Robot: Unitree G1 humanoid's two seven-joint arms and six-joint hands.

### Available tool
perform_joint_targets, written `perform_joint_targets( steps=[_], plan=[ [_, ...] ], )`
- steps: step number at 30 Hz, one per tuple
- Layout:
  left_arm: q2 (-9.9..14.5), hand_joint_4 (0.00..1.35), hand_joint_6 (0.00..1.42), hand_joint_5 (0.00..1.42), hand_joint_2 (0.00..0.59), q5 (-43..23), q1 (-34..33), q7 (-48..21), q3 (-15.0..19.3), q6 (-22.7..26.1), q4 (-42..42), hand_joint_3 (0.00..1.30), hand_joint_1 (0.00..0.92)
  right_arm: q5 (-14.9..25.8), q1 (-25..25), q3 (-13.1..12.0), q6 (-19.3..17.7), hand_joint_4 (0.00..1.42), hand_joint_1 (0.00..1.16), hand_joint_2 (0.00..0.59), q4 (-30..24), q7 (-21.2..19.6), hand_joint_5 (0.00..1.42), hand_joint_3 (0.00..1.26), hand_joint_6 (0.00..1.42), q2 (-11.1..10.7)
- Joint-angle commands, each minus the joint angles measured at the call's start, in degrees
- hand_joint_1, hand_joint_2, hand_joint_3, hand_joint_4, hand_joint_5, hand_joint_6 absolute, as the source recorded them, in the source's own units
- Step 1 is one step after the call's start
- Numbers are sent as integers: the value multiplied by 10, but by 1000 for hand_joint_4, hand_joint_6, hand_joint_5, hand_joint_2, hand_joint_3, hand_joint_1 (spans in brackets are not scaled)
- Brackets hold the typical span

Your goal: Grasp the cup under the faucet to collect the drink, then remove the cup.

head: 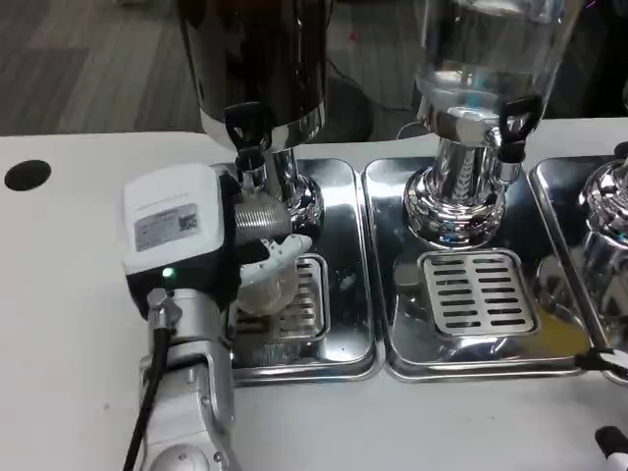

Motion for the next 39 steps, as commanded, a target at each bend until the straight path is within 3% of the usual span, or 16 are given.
perform_joint_targets(
  steps=[1,4,9,17,27,33,39],
  plan=[
    [-4,620,1065,869,146,-8,-22,21,-13,6,12,519,287,12,-1,-2,-14,142,484,385,8,7,96,231,7,-6],
    [-6,605,1052,856,129,-10,-24,24,-19,9,18,505,271,13,-1,-3,-18,142,484,385,12,8,96,231,7,-7],
    [-6,490,981,787,70,-16,-25,26,-25,15,21,415,124,17,0,-4,-27,142,484,385,22,10,96,231,7,-8],
    [1,399,906,711,43,-18,-15,27,-32,27,-5,373,17,18,-4,-2,-32,142,484,385,28,12,96,231,7,-8],
    [25,450,904,710,52,-8,51,16,-33,20,-127,453,11,18,-7,0,-27,142,484,385,24,14,96,231,7,-2],
    [46,469,926,727,59,-3,106,9,-15,0,-242,484,27,13,-11,4,-21,142,484,385,18,14,96,231,7,2],
    [45,469,927,729,60,-3,118,-2,1,-19,-297,488,28,12,-14,4,-13,142,484,385,10,14,96,231,7,3]
  ],
)
